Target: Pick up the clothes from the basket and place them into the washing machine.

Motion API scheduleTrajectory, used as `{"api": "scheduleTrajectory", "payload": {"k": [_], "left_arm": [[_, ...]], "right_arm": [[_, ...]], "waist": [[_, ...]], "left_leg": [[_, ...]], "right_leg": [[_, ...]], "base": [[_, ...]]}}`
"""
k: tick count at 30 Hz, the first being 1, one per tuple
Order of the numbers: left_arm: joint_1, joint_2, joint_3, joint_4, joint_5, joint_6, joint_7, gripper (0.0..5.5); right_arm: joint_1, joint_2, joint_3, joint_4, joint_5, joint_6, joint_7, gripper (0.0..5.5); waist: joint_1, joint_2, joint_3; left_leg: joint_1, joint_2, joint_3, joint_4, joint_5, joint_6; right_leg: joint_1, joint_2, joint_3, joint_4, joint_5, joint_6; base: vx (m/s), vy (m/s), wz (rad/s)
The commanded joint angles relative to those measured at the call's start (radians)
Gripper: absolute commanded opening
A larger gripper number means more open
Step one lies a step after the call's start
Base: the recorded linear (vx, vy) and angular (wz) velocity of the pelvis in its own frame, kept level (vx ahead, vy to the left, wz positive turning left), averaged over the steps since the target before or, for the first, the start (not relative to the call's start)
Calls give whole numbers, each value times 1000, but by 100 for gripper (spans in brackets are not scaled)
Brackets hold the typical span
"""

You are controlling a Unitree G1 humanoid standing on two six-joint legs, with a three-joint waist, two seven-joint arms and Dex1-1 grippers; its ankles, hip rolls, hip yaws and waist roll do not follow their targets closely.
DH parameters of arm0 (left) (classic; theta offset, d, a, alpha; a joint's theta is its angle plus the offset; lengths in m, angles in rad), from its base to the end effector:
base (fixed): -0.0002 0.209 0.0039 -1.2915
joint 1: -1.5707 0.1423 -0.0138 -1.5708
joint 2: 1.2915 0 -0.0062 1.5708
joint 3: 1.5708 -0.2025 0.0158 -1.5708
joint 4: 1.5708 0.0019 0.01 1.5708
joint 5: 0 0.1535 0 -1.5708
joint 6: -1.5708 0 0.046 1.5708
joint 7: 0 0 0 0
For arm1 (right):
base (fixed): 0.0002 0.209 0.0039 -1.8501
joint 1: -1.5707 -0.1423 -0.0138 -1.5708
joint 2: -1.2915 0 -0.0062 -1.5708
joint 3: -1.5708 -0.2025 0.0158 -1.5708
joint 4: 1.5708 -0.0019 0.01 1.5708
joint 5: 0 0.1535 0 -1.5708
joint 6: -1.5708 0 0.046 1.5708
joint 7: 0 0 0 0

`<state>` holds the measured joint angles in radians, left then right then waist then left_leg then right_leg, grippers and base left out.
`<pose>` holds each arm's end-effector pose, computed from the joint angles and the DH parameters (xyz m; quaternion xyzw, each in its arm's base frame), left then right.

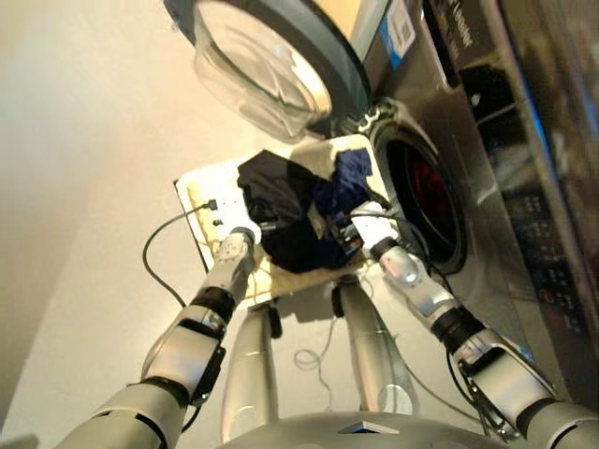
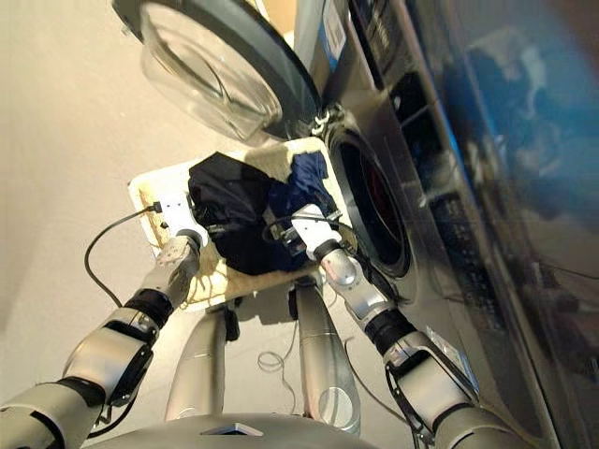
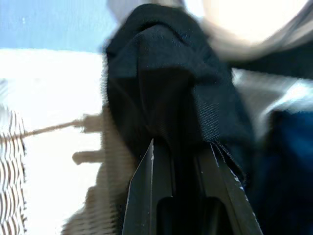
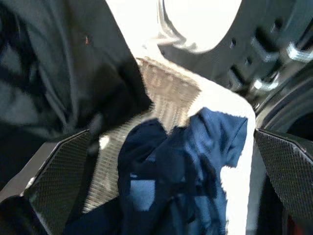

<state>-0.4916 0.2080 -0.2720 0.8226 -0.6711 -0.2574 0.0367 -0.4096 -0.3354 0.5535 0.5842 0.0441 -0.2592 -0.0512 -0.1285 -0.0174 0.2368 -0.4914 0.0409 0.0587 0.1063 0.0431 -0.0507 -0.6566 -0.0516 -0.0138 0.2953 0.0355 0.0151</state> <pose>0.3030 0.1569 -0.0034 -0.1394 0.0763 -0.0062 0.9873 0.2778 -0.1355 -0.0009 -0.2359 -0.0007 0.2180 0.9470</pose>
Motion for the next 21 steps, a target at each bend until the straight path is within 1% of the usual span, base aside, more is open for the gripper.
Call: {"api": "scheduleTrajectory", "payload": {"k": [1,2,3,4,5,6,7,8,9,11,12,13,14,15,17,21], "left_arm": [[19,19,7,-124,-36,-70,-42,0],[37,17,6,-144,-44,-65,-51,0],[57,16,2,-167,-44,-63,-58,0],[73,15,2,-183,-48,-60,-65,0],[95,10,1,-215,-61,-60,-73,0],[97,10,1,-216,-61,-60,-73,0],[138,11,1,-261,-76,-51,-95,0],[157,11,-3,-284,-79,-46,-101,0],[179,11,-9,-317,-84,-46,-108,0],[211,13,-18,-362,-93,-35,-123,0],[211,14,-18,-363,-92,-35,-122,0],[237,12,-25,-412,-110,-27,-137,0],[249,14,-30,-432,-120,-18,-146,0],[249,14,-30,-433,-120,-18,-146,0],[279,5,-46,-491,-142,-8,-164,0],[305,2,-65,-558,-180,11,-190,0]], "right_arm": [[32,3,-1,2,-41,-12,32,550],[48,-1,1,-3,-48,-11,41,550],[65,-1,3,-2,-61,-8,48,550],[77,-1,9,1,-73,-6,56,550],[93,0,13,9,-84,-6,61,550],[94,0,14,8,-85,-6,61,550],[115,2,19,5,-93,-4,79,550],[128,4,22,7,-95,-5,87,550],[137,5,28,-3,-96,-5,97,550],[144,12,38,-5,-93,-5,111,550],[145,12,38,-6,-93,-5,112,550],[153,15,52,-19,-89,-6,133,550],[155,18,61,-27,-88,-6,144,550],[156,18,62,-27,-88,-5,144,550],[158,25,86,-29,-97,-9,167,550],[134,39,131,-43,-134,-15,187,550]], "waist": [[18,18,-15],[21,17,-21],[23,17,-27],[26,17,-34],[30,18,-48],[30,18,-46],[33,23,-69],[36,25,-79],[40,27,-91],[43,32,-112],[44,32,-111],[49,35,-130],[50,36,-137],[49,36,-136],[54,39,-158],[65,42,-180]], "left_leg": [[124,-35,-7,21,-78,12],[160,-35,-8,2,-73,11],[186,-37,-11,-8,-72,12],[214,-37,-10,-20,-71,13],[237,-38,-11,-38,-62,12],[242,-38,-11,-41,-61,12],[285,-39,-11,-74,-55,11],[306,-39,-10,-91,-51,11],[326,-40,-10,-109,-46,10],[361,-41,-12,-142,-35,10],[364,-41,-12,-144,-34,10],[392,-40,-12,-162,-30,11],[408,-39,-13,-171,-29,11],[410,-39,-13,-172,-28,11],[445,-39,-14,-180,-32,11],[475,-37,-21,-183,-37,11]], "right_leg": [[227,-22,-49,-195,32,102],[263,-23,-54,-209,32,103],[291,-22,-55,-219,31,103],[320,-20,-55,-234,29,104],[342,-24,-62,-251,31,105],[346,-23,-63,-253,31,105],[386,-21,-65,-286,31,108],[408,-20,-66,-306,31,108],[426,-20,-68,-324,35,110],[455,-15,-70,-346,36,112],[458,-15,-70,-347,36,112],[486,-13,-76,-354,32,112],[503,-12,-77,-359,30,111],[505,-12,-78,-360,30,111],[543,-10,-83,-369,23,110],[581,-11,-92,-379,15,110]], "base": [[103,-21,161],[107,-17,137],[99,-15,139],[93,-10,170],[56,-5,151],[83,-2,123],[85,-1,44],[109,-1,43],[69,-4,53],[63,-1,126],[83,-14,116],[83,-19,70],[83,-19,27],[90,-10,11],[87,-15,78],[44,-13,91]]}}
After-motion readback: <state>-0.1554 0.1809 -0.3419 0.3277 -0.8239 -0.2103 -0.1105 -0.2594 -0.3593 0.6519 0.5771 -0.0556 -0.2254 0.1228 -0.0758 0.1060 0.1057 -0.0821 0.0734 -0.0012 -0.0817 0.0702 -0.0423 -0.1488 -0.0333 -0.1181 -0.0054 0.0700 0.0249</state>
